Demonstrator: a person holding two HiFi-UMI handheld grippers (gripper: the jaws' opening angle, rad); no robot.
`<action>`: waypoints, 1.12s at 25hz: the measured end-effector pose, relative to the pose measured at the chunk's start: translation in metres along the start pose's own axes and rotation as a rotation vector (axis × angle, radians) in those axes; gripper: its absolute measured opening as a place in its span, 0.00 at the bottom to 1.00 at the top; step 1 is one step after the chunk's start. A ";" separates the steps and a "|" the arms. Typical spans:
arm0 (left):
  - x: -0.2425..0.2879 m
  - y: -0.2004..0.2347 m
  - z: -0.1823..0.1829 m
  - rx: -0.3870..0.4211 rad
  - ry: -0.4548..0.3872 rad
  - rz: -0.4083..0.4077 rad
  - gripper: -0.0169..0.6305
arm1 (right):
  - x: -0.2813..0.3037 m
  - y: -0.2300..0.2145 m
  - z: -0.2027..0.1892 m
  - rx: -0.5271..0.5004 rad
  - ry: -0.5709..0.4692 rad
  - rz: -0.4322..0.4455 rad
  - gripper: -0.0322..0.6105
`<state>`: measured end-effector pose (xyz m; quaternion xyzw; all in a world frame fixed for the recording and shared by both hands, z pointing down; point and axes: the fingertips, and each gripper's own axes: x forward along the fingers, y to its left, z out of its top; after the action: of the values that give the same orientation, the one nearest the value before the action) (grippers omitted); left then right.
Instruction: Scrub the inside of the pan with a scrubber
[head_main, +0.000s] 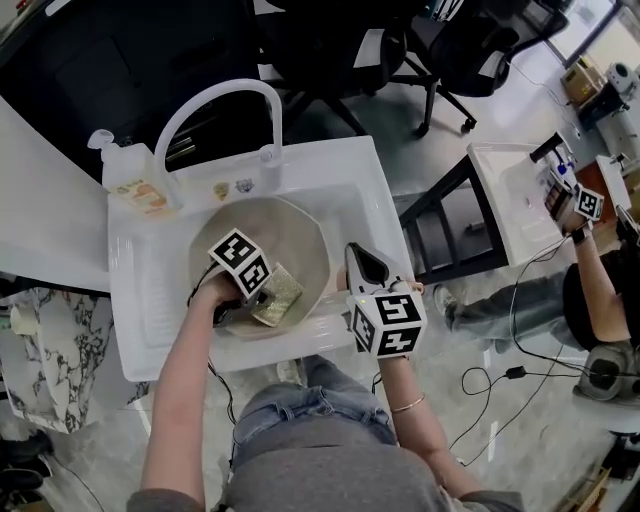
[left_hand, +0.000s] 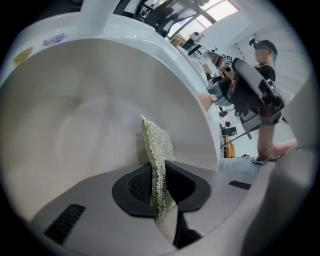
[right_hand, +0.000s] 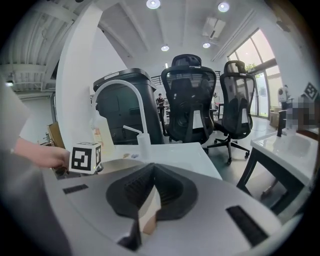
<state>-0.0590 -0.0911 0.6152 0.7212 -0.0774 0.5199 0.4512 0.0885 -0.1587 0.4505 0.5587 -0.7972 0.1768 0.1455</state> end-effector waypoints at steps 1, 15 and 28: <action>0.001 0.006 -0.004 -0.002 0.014 0.022 0.12 | 0.002 0.001 0.001 -0.003 0.001 0.004 0.07; -0.009 0.056 -0.025 0.120 0.127 0.311 0.12 | 0.020 0.011 0.009 -0.033 0.012 0.021 0.07; -0.034 0.095 -0.013 0.218 0.154 0.601 0.12 | 0.023 0.013 0.008 -0.035 0.019 0.026 0.07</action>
<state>-0.1382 -0.1492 0.6418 0.6685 -0.1965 0.6881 0.2024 0.0686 -0.1775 0.4515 0.5440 -0.8059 0.1698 0.1604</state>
